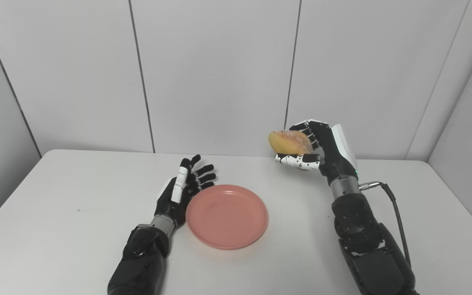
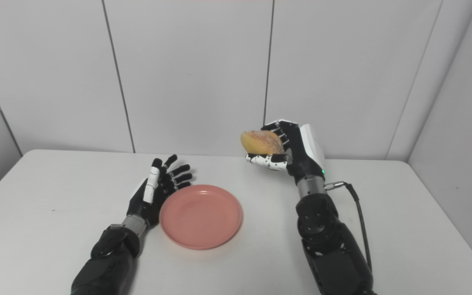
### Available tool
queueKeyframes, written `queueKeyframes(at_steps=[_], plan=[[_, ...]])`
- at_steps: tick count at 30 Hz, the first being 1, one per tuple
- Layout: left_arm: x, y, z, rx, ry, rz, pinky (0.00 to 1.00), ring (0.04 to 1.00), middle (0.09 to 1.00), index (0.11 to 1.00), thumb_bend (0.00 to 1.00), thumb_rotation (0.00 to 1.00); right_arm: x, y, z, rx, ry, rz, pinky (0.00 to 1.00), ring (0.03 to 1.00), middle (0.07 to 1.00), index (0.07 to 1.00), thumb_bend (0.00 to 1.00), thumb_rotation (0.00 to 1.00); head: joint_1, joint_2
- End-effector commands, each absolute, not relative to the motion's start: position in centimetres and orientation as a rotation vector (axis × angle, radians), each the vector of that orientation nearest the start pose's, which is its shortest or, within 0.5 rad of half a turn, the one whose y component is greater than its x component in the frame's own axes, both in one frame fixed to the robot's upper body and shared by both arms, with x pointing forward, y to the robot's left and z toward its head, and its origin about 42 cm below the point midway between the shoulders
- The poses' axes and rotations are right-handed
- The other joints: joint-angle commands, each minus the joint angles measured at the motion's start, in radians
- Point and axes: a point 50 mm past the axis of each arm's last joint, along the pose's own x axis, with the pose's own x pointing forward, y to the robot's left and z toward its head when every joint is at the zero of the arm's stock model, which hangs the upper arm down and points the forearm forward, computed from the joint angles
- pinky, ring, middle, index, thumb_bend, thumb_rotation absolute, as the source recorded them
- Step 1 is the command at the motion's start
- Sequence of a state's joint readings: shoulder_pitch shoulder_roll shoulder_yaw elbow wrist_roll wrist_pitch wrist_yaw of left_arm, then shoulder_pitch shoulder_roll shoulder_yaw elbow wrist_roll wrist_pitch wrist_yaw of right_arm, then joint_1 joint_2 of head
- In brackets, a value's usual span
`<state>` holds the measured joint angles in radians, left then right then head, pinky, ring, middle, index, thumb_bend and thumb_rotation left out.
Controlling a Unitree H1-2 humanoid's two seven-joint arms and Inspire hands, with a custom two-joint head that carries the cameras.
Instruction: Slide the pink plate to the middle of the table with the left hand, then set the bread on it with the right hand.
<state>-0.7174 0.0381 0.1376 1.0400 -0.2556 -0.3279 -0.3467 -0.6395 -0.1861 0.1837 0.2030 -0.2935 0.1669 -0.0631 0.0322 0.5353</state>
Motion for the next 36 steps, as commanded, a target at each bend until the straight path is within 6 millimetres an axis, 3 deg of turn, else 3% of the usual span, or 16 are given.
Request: queueKeyframes(at_steps=[1, 7, 13, 17, 36], plan=[[46.0, 16.8, 8.2, -0.273, 0.049, -0.288, 0.79, 0.788, 0.804, 0.924, 0.89, 0.91, 46.6, -17.1, 29.2, -0.543, -0.408, 0.164, 0.38, 0.450, 0.492, 0.476, 0.53, 0.00, 0.008, 0.003], [45.9, 16.7, 8.2, -0.270, 0.045, -0.295, 0.80, 0.791, 0.810, 0.926, 0.86, 0.92, 47.7, -14.1, 28.6, -0.502, -0.400, 0.341, 0.37, 0.430, 0.486, 0.478, 0.53, 0.00, 0.029, 0.009], [46.0, 16.5, 8.0, -0.269, 0.056, -0.297, 0.81, 0.797, 0.818, 0.918, 0.88, 0.92, 48.3, -12.2, 28.4, -0.494, -0.395, 0.400, 0.34, 0.406, 0.485, 0.479, 0.53, 0.00, 0.067, 0.010], [46.0, 16.1, 8.1, -0.292, 0.058, -0.295, 0.80, 0.787, 0.812, 0.912, 0.89, 0.90, 48.6, -10.9, 28.3, -0.516, -0.395, 0.434, 0.37, 0.432, 0.491, 0.475, 0.53, 0.00, 0.082, 0.010], [46.1, 16.0, 8.2, -0.288, 0.051, -0.298, 0.80, 0.788, 0.805, 0.919, 0.90, 0.89, 48.3, -8.9, 24.9, -0.570, -0.417, 0.429, 0.38, 0.428, 0.474, 0.489, 0.53, 0.00, 0.080, 0.021]])
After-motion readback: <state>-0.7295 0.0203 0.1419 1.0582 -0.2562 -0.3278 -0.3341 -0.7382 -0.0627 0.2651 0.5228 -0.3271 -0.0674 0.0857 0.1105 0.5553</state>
